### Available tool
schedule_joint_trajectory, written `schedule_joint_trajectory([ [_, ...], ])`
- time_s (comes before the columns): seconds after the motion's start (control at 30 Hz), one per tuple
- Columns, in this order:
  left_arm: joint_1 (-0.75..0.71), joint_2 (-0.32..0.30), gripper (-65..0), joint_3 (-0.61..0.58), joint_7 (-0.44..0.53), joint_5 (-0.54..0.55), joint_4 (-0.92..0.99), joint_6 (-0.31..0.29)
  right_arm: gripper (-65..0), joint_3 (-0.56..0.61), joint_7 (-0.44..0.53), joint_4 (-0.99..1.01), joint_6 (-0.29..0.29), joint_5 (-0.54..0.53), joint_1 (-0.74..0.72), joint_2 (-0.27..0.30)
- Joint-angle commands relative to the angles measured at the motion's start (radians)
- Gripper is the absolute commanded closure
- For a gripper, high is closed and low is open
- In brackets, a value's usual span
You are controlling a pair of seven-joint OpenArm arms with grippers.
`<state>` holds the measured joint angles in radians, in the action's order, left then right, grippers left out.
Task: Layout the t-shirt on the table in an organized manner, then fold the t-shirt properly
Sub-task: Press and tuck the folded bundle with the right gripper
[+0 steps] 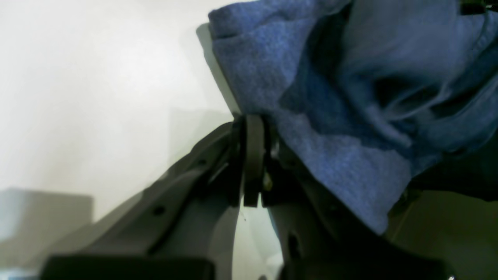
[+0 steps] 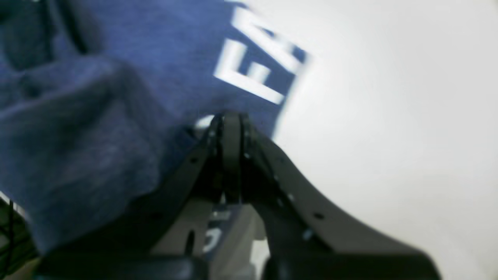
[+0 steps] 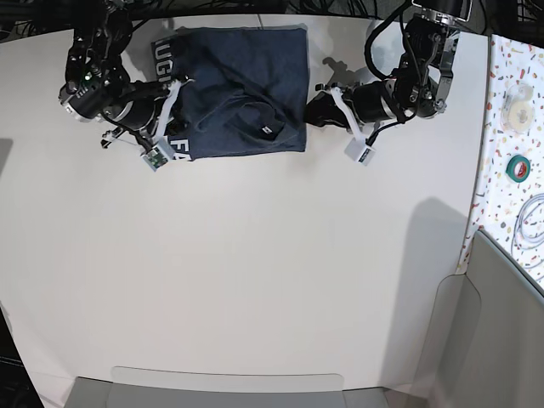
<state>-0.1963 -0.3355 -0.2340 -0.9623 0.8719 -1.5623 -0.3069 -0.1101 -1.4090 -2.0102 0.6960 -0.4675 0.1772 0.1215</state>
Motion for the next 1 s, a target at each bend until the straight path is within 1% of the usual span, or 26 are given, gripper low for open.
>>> schedule_joint_trajectory([
  [0.0, -0.018, -0.006, -2.1, -0.006, -0.085, -0.153, 0.021, 0.061, 0.0, 0.030, 0.013, -0.022, 0.002, -0.020, -0.008, 0.005],
  [0.03, -0.018, 0.003, -2.1, -0.006, -0.085, -0.153, 0.021, 0.061, 0.0, 0.069, 0.013, -0.022, 0.002, -0.020, -0.012, 0.005],
  [0.23, -0.018, 0.005, -2.1, -0.006, -0.086, -0.153, 0.021, 0.061, 0.0, 0.344, 0.013, -0.022, 0.002, -0.020, -0.063, 0.008],
  [0.3, -0.018, 0.005, -2.1, -0.006, -0.086, -0.153, 0.021, 0.061, 0.0, 0.404, 0.013, -0.022, 0.002, -0.020, -0.081, 0.010],
  [0.43, -0.018, 0.006, -2.1, -0.006, -0.086, -0.153, 0.021, 0.061, 0.0, 0.415, 0.013, -0.022, 0.002, -0.020, -0.098, 0.011],
  [0.53, -0.018, 0.005, -2.1, -0.006, -0.086, -0.153, 0.021, 0.061, 0.0, 0.412, 0.013, -0.022, 0.002, -0.020, -0.118, 0.043],
  [0.67, -0.018, 0.003, -2.1, -0.006, -0.086, -0.153, 0.021, 0.061, 0.0, 0.390, 0.013, -0.024, 0.002, -0.024, -0.124, 0.062],
  [0.8, -0.018, 0.003, -2.1, -0.006, -0.086, -0.153, 0.021, 0.061, 0.0, 0.373, 0.013, -0.028, 0.002, -0.029, -0.123, 0.068],
  [0.97, -0.016, 0.002, -2.1, 0.000, -0.086, -0.153, 0.018, 0.061, 0.0, 0.373, 0.013, -0.030, 0.002, -0.132, -0.121, 0.068],
])
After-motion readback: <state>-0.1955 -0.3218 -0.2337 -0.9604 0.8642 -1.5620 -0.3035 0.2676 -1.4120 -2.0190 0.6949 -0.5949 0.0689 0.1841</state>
